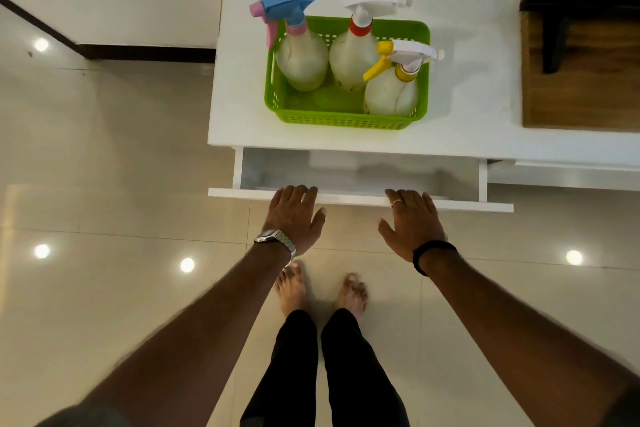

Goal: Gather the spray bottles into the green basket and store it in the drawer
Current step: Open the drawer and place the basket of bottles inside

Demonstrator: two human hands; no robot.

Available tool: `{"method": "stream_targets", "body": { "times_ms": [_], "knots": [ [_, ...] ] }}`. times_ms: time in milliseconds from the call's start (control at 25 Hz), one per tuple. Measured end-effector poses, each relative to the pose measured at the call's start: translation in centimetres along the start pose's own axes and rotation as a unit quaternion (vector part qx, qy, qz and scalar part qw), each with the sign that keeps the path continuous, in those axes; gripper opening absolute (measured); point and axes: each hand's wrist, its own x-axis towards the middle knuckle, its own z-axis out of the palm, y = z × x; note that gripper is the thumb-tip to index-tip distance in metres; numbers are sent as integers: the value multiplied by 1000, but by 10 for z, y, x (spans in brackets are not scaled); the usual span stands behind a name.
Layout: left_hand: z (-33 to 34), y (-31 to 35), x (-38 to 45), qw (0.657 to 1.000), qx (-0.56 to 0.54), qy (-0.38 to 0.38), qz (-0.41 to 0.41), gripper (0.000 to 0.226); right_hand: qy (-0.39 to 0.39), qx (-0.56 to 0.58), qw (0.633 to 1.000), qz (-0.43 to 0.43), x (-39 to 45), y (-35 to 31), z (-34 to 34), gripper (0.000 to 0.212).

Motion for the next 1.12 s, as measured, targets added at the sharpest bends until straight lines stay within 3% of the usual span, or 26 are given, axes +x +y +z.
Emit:
{"method": "stream_targets", "body": {
  "times_ms": [840, 960, 1040, 1120],
  "knots": [
    [94, 15, -178, 983, -30, -173, -49, 70, -157, -1, 988, -7, -167, -12, 88, 71],
    [88, 12, -180, 984, -75, -148, -61, 69, -162, 8, 987, -5, -171, -13, 83, 75],
    [69, 1, -159, 980, -158, -81, -87, 61, -130, 21, 991, 8, -157, -10, 66, 72],
    [34, -11, -124, 943, -294, 18, -152, 43, -68, 56, 996, 25, -128, -4, 35, 66]
  ]
}}
